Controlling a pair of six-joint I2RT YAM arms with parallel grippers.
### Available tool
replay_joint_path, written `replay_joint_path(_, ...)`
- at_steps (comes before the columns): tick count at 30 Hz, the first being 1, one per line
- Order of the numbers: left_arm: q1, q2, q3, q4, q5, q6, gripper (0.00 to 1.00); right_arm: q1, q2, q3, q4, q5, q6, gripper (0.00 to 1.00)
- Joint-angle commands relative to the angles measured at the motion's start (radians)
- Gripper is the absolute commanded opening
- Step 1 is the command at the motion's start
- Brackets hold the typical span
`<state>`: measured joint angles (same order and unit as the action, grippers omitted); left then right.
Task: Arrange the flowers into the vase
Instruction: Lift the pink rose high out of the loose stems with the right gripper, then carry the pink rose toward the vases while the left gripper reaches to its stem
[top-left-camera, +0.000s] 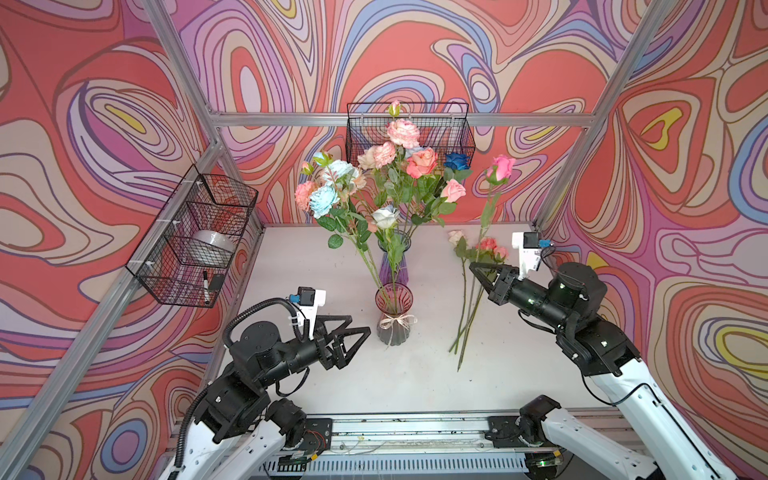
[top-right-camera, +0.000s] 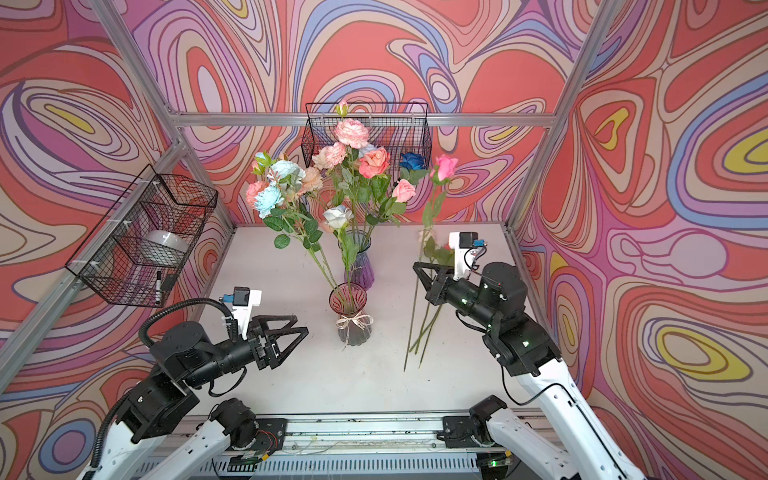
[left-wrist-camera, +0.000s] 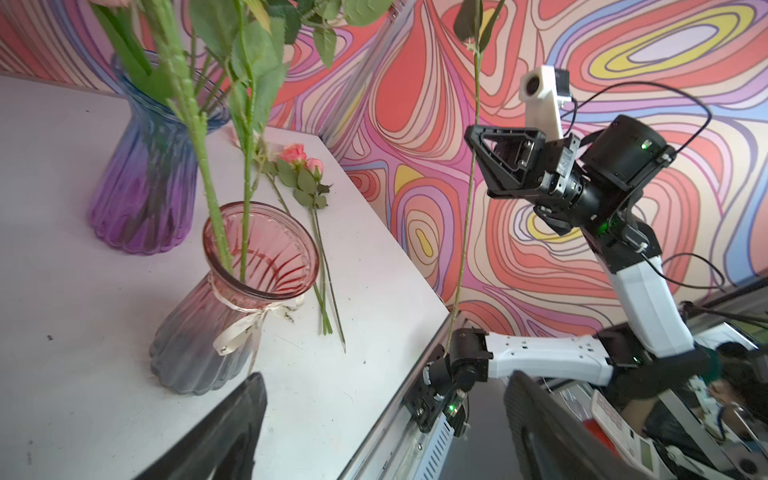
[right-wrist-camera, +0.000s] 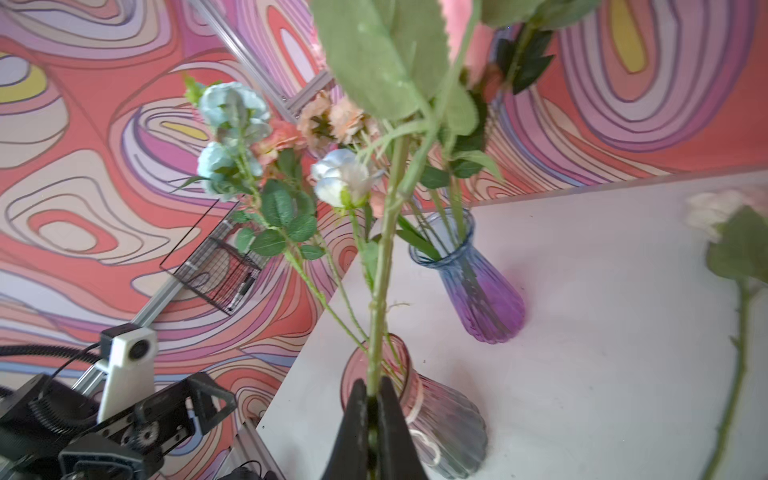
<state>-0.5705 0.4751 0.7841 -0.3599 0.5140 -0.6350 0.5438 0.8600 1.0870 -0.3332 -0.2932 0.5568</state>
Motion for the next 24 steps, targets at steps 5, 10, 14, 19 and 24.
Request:
replay_joint_path(5, -0.004, 0.074, 0.037, 0.193, 0.158, -0.037, 0.81, 0.347, 0.169, 0.067, 0.184, 0.209, -0.093, 0.0)
replay_joint_path(10, -0.005, 0.105, 0.043, 0.242, 0.197, -0.06, 0.77, 0.445, 0.265, 0.094, 0.306, 0.24, -0.101, 0.0)
replay_joint_path(14, -0.005, 0.123, 0.05, 0.237, 0.197, -0.051, 0.69, 0.49, 0.32, 0.107, 0.383, 0.243, -0.1, 0.0)
replay_joint_path(19, -0.005, 0.144, 0.06, 0.234, 0.19, -0.043, 0.58, 0.523, 0.368, 0.138, 0.418, 0.223, -0.094, 0.0)
replay_joint_path(24, -0.006, 0.163, 0.087, 0.202, 0.164, -0.005, 0.44, 0.547, 0.394, 0.154, 0.419, 0.208, -0.091, 0.0)
